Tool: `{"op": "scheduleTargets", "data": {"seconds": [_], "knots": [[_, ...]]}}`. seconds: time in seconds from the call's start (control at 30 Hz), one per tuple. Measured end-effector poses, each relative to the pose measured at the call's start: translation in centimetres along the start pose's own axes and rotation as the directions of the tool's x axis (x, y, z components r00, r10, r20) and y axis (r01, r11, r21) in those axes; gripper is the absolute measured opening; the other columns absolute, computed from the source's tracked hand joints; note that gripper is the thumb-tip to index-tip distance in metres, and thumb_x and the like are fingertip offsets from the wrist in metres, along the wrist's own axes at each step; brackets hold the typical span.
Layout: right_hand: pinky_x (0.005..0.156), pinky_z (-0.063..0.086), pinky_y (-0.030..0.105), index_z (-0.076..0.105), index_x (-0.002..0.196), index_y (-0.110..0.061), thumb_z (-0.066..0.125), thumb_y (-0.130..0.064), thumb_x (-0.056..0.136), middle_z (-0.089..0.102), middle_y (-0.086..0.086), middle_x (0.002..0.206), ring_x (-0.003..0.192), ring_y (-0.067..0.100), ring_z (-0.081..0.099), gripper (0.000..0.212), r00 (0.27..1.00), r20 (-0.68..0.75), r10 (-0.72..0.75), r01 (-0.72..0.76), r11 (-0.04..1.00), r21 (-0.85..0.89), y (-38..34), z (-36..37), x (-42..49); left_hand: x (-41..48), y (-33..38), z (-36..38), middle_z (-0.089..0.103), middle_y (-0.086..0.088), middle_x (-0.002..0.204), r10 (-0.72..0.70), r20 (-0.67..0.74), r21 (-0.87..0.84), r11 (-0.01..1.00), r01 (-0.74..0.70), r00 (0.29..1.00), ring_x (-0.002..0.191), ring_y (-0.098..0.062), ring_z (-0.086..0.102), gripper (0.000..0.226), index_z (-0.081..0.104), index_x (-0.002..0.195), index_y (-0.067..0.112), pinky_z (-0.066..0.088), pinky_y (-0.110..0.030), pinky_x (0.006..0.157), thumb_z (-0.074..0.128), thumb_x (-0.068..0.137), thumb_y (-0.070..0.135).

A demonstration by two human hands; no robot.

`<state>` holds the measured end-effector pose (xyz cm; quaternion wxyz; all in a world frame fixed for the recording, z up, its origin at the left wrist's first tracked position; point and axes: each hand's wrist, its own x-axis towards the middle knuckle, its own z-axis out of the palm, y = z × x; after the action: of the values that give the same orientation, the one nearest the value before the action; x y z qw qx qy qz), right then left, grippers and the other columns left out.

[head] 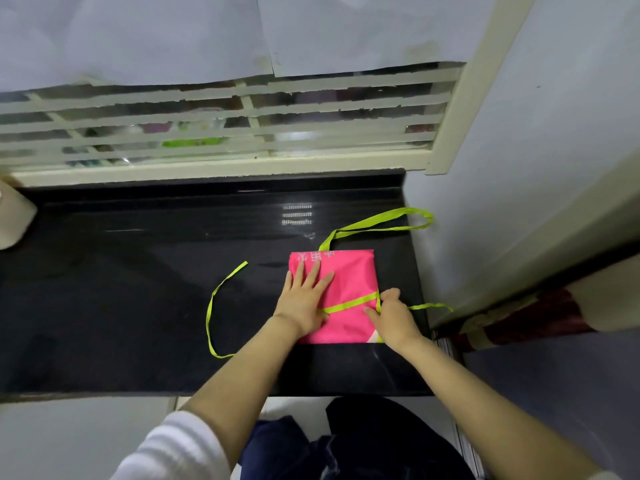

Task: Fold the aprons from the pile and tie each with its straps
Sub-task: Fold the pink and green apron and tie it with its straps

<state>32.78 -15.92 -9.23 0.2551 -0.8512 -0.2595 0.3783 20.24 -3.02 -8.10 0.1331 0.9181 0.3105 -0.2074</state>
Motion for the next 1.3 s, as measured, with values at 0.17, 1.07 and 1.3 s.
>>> {"op": "scheduleTargets", "data": {"seconds": [0.17, 1.07, 1.3], "knots": [[0.103, 0.036, 0.034, 0.042, 0.132, -0.007, 0.048, 0.001, 0.090, 0.047, 0.011, 0.131, 0.125, 0.027, 0.044, 0.043, 0.900, -0.307, -0.309, 0.207, 0.924, -0.323, -1.9, 1.0, -0.2, 1.4, -0.6, -0.5, -0.014, -0.007, 0.158, 0.030, 0.077, -0.015, 0.999, -0.029, 0.997, 0.143, -0.032, -0.018, 0.096, -0.001, 0.151, 0.029, -0.008, -0.040, 0.117, 0.065, 0.083, 0.040], [0.116, -0.004, 0.048, 0.013, 0.150, -0.007, 0.048, -0.043, 0.094, -0.001, 0.016, 0.158, 0.145, 0.035, -0.007, 0.075, 0.819, 0.269, -0.506, 0.515, 0.444, -0.733, -3.3, 1.9, 0.3, 0.2, -1.2, 2.2, 0.011, -0.009, 0.158, 0.189, -0.285, -0.071, 0.974, -0.217, 0.940, 0.147, -0.023, -0.002, 0.049, 0.032, 0.145, 0.011, -0.011, -0.034, 0.118, 0.043, 0.098, 0.022], [0.099, 0.040, 0.042, 0.058, 0.127, -0.006, 0.064, -0.066, 0.063, 0.055, 0.016, 0.133, 0.123, 0.035, 0.052, 0.088, 0.796, 0.422, -0.434, 0.566, 0.286, -0.773, 1.6, 1.0, -1.0, -4.7, -2.6, 6.9, -0.022, 0.006, 0.153, 0.247, -0.155, -0.092, 0.961, -0.263, 0.957, 0.140, -0.011, -0.027, 0.084, -0.011, 0.145, 0.028, -0.015, -0.028, 0.115, 0.018, 0.080, 0.072]]}}
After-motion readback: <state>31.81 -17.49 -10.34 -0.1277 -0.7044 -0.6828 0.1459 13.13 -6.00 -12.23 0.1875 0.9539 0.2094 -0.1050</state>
